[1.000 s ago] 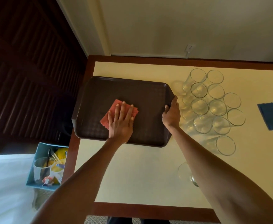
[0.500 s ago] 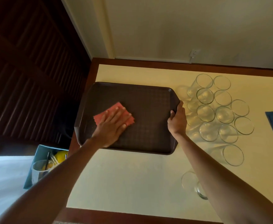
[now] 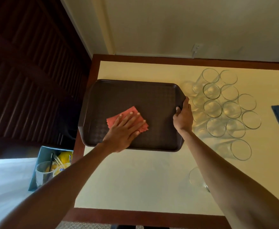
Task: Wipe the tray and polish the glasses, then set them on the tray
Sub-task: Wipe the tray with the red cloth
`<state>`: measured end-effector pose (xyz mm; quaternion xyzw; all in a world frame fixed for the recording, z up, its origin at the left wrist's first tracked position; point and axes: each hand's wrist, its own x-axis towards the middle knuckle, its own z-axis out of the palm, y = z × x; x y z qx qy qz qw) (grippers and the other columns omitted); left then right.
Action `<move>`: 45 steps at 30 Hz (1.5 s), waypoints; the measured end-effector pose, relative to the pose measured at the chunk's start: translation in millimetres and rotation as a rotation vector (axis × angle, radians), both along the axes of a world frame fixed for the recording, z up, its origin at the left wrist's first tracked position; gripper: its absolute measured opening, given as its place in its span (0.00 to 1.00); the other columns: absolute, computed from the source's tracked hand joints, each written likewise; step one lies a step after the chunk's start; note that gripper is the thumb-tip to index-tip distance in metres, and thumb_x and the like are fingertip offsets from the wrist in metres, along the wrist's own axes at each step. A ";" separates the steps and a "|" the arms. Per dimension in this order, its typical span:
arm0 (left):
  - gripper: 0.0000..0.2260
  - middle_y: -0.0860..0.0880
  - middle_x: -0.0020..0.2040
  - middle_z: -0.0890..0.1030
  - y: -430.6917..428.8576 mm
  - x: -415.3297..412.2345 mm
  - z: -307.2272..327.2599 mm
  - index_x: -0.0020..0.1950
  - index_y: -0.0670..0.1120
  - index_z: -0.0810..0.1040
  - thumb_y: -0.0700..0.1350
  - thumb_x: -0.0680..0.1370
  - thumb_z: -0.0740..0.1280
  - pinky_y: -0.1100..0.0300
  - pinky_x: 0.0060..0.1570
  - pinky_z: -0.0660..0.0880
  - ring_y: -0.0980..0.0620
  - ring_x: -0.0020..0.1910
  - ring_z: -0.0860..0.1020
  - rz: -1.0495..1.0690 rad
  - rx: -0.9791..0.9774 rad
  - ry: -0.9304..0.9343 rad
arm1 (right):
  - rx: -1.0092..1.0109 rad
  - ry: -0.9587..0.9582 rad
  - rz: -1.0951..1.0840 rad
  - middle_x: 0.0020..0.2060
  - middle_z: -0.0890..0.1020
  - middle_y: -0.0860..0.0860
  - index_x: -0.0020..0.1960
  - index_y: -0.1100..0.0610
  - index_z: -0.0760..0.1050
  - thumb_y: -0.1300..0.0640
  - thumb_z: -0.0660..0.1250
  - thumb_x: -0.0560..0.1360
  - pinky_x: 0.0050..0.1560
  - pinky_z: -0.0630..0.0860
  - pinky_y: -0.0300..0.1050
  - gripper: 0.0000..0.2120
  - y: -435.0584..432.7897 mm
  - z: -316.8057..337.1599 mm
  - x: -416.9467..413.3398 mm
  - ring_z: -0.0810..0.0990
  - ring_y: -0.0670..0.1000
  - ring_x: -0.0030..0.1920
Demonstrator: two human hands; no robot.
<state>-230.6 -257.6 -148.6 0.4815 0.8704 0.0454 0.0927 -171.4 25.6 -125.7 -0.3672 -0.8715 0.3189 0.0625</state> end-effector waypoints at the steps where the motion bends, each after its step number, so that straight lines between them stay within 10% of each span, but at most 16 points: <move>1: 0.25 0.50 0.86 0.47 -7.9 -8.7 0.8 0.85 0.58 0.47 0.58 0.88 0.41 0.40 0.80 0.46 0.46 0.84 0.44 0.036 -0.001 -0.011 | -0.041 0.014 0.002 0.67 0.73 0.59 0.81 0.58 0.52 0.57 0.58 0.84 0.62 0.76 0.57 0.28 0.2 0.9 0.5 0.76 0.62 0.65; 8: 0.27 0.46 0.85 0.51 100.5 -4.1 12.5 0.85 0.53 0.50 0.59 0.86 0.43 0.35 0.78 0.47 0.40 0.84 0.48 0.414 0.024 -0.070 | -0.423 0.168 -0.100 0.77 0.66 0.53 0.81 0.57 0.56 0.58 0.52 0.86 0.76 0.61 0.46 0.24 11.1 2.5 1.1 0.65 0.53 0.76; 21: 0.22 0.57 0.83 0.43 95.3 66.8 16.6 0.84 0.57 0.53 0.52 0.89 0.48 0.48 0.77 0.26 0.53 0.81 0.31 -0.296 -0.065 -0.266 | -0.658 0.274 -0.229 0.73 0.72 0.50 0.78 0.56 0.65 0.63 0.55 0.84 0.72 0.65 0.40 0.22 22.4 0.1 -0.4 0.71 0.49 0.71; 29: 0.23 0.56 0.85 0.46 98.4 30.0 8.8 0.83 0.62 0.56 0.57 0.87 0.43 0.42 0.81 0.38 0.53 0.83 0.37 -0.461 -0.056 -0.150 | -0.650 0.277 -0.209 0.72 0.74 0.47 0.77 0.54 0.67 0.62 0.55 0.84 0.73 0.68 0.44 0.22 23.9 -0.5 2.1 0.73 0.48 0.70; 34: 0.26 0.54 0.85 0.42 118.7 -5.6 13.9 0.84 0.61 0.47 0.61 0.85 0.38 0.45 0.81 0.38 0.49 0.83 0.36 -0.190 -0.054 -0.119 | -0.584 0.271 -0.196 0.73 0.72 0.48 0.78 0.56 0.65 0.61 0.55 0.85 0.69 0.65 0.35 0.22 21.6 1.9 4.3 0.70 0.47 0.72; 45: 0.26 0.51 0.85 0.43 23.0 -34.0 6.3 0.83 0.61 0.39 0.61 0.86 0.42 0.42 0.80 0.41 0.47 0.84 0.39 0.353 0.011 -0.074 | -0.056 0.051 -0.032 0.66 0.74 0.61 0.78 0.58 0.61 0.63 0.59 0.82 0.64 0.73 0.53 0.25 5.2 8.8 2.8 0.73 0.63 0.66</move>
